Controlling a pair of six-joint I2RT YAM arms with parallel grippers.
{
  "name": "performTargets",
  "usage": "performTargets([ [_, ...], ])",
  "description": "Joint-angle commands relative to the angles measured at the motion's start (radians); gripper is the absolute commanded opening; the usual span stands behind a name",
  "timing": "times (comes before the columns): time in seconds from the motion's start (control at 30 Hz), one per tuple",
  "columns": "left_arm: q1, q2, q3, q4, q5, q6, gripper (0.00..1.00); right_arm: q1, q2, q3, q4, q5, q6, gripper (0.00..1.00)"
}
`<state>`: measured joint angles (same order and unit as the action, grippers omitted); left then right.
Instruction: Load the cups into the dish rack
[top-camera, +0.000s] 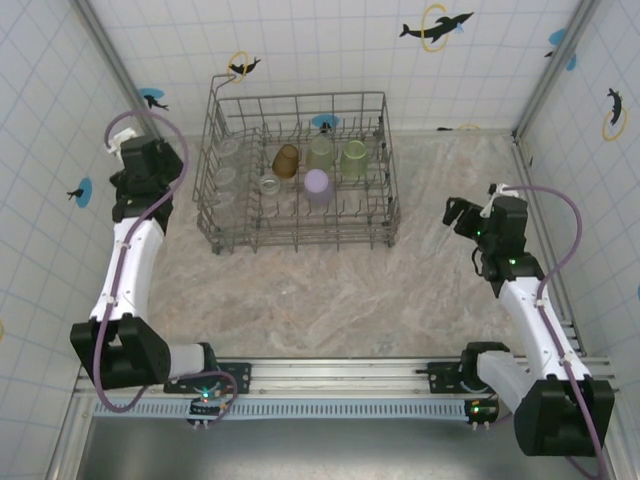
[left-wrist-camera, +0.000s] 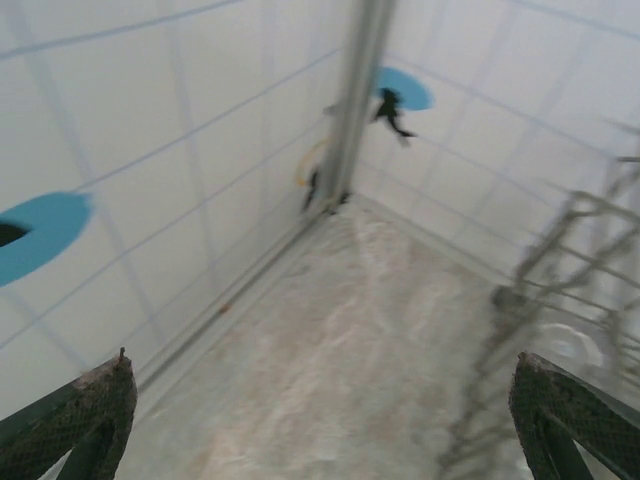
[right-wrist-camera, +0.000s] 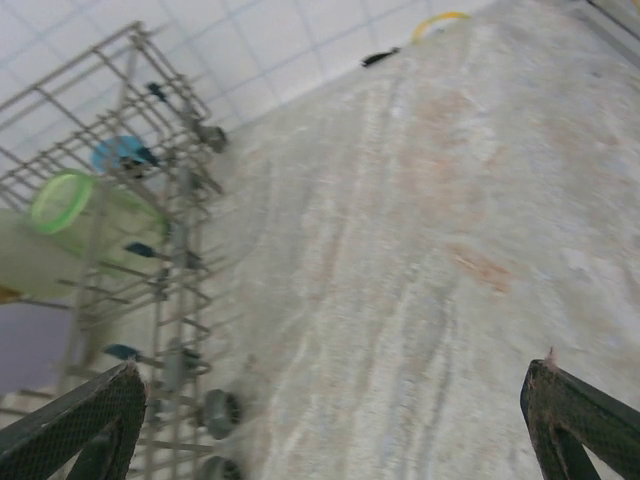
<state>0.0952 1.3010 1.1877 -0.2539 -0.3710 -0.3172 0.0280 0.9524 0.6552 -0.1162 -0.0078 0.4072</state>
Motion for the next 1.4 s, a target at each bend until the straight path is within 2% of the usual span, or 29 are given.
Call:
performTargets([
  [0.0, 0.057, -0.042, -0.069, 0.030, -0.041, -0.039, 0.98, -0.017, -0.017, -0.040, 0.004, 0.069, -0.010, 0.99],
  [0.13, 0.069, -0.055, -0.174, 0.047, -0.069, -0.039, 0.98, -0.023, -0.024, -0.083, 0.020, 0.149, -0.040, 0.99],
  [0.27, 0.074, -0.069, -0.362, 0.162, -0.154, -0.036, 0.98, -0.029, -0.047, -0.161, 0.100, 0.178, -0.081, 0.99],
  [0.4, 0.111, -0.026, -0.426, 0.181, -0.197, -0.061, 0.98, -0.030, -0.103, -0.273, 0.186, 0.252, -0.085, 0.99],
  [0.47, 0.114, -0.020, -0.470, 0.234, -0.179, -0.062, 0.97, -0.029, -0.139, -0.355, 0.299, 0.246, -0.113, 0.99],
  [0.57, 0.114, -0.032, -0.583, 0.399, -0.120, -0.049, 0.98, -0.030, -0.189, -0.472, 0.437, 0.208, -0.173, 0.99],
  [0.73, 0.114, -0.041, -0.749, 0.650, -0.030, -0.034, 0.98, -0.028, -0.201, -0.552, 0.524, 0.194, -0.213, 0.99],
  [0.9, 0.112, 0.021, -0.806, 0.745, 0.043, -0.017, 0.98, -0.027, -0.178, -0.605, 0.616, 0.186, -0.246, 0.99],
  [1.03, 0.105, 0.043, -0.852, 0.808, 0.059, -0.013, 0.98, -0.024, -0.153, -0.626, 0.670, 0.183, -0.261, 0.99],
  [1.17, 0.089, 0.066, -0.896, 0.904, 0.159, -0.016, 0.98, -0.025, -0.115, -0.628, 0.692, 0.187, -0.270, 0.99],
  [1.37, 0.012, 0.109, -0.958, 1.044, 0.211, 0.103, 0.97, -0.024, -0.085, -0.649, 0.769, 0.195, -0.289, 0.99],
])
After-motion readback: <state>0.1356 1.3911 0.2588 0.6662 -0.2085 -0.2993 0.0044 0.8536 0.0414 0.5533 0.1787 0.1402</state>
